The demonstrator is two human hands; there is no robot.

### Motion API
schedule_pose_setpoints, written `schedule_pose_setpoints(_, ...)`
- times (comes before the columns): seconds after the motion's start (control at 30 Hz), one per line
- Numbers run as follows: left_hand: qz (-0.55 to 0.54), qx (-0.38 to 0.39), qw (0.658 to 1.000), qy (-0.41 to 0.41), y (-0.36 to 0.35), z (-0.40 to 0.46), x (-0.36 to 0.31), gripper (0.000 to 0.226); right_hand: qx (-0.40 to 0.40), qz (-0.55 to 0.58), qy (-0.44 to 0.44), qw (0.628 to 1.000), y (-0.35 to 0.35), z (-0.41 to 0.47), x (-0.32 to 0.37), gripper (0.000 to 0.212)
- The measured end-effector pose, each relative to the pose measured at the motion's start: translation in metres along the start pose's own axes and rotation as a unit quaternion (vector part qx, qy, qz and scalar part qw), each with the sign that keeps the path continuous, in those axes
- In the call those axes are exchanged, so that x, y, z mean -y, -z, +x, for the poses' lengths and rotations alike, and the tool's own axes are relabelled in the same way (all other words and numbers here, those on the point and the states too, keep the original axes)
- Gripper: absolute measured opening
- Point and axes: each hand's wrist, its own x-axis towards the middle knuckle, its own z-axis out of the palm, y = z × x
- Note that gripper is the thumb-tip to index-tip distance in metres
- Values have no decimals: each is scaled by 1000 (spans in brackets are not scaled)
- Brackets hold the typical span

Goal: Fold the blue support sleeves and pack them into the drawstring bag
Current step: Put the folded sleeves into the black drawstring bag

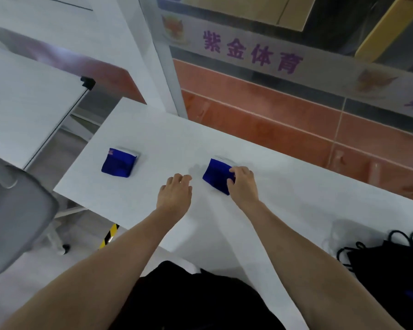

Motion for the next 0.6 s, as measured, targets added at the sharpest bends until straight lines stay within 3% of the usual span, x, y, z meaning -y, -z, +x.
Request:
schedule_pose_setpoints(0.23,-3,8,1000,-9,1,24,43,37,82,-89,-31,992,-22,38,11,57)
schedule_pose_setpoints(0.6,47,22,998,-39,22,80,173,31,79,-124,-43,988,-111,30,98,59)
